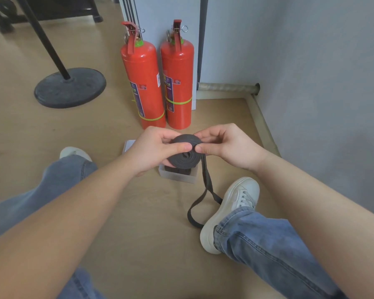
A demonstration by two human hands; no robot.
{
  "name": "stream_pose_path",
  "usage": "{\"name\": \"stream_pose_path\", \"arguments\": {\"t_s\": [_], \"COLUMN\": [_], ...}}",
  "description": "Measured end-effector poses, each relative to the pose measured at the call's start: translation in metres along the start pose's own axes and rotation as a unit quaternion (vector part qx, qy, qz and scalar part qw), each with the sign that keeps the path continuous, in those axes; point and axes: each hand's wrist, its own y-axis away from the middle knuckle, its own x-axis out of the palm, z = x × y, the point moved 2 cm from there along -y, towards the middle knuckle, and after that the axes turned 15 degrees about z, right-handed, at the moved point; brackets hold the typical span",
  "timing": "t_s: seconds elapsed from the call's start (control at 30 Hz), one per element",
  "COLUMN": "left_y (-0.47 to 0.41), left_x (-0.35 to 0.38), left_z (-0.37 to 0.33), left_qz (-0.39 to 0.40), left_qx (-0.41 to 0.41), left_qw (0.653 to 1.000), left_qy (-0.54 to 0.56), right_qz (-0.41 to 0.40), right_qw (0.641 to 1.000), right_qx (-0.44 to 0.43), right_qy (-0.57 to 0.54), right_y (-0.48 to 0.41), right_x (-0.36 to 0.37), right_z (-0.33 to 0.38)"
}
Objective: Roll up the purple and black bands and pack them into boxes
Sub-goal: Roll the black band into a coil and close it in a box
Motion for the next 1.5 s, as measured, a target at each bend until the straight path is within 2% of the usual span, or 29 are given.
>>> {"name": "stream_pose_path", "arguments": {"t_s": [0.3,0.37,0.47,0.57,0.67,0.97,1.13,1.37,1.5], "left_y": [0.001,0.0,-0.001,0.0,-0.001,-0.002,-0.002,-0.003,-0.003], "left_x": [0.006,0.006,0.003,-0.003,-0.006,-0.001,0.001,0.003,0.001], "left_z": [0.006,0.007,0.004,-0.003,-0.007,0.006,0.008,0.006,0.005], "left_qz": [-0.006,0.004,0.01,0.011,-0.003,-0.051,-0.048,-0.017,-0.057], "left_qx": [-0.003,-0.014,-0.035,-0.036,-0.02,-0.01,-0.012,-0.017,0.011], "left_qw": [0.993,0.995,0.999,0.996,0.991,0.999,0.999,0.992,0.994], "left_qy": [0.119,0.096,-0.001,-0.075,-0.134,0.012,0.022,-0.121,-0.088], "right_qz": [-0.008,-0.016,0.001,-0.005,-0.025,-0.038,-0.041,-0.019,-0.064], "right_qw": [0.999,0.995,0.974,0.964,0.969,0.991,0.99,0.962,0.982], "right_qx": [0.018,0.023,0.03,0.022,0.02,0.061,0.06,0.031,0.023], "right_qy": [0.034,0.099,0.224,0.266,0.247,0.109,0.121,0.271,0.176], "right_y": [0.002,0.001,0.0,-0.003,-0.006,0.0,0.001,-0.003,-0.004], "right_x": [-0.001,-0.002,-0.001,0.002,0.004,-0.01,-0.007,0.002,0.003], "right_z": [-0.002,-0.002,0.0,0.0,0.001,-0.008,-0.011,-0.001,-0.002]}}
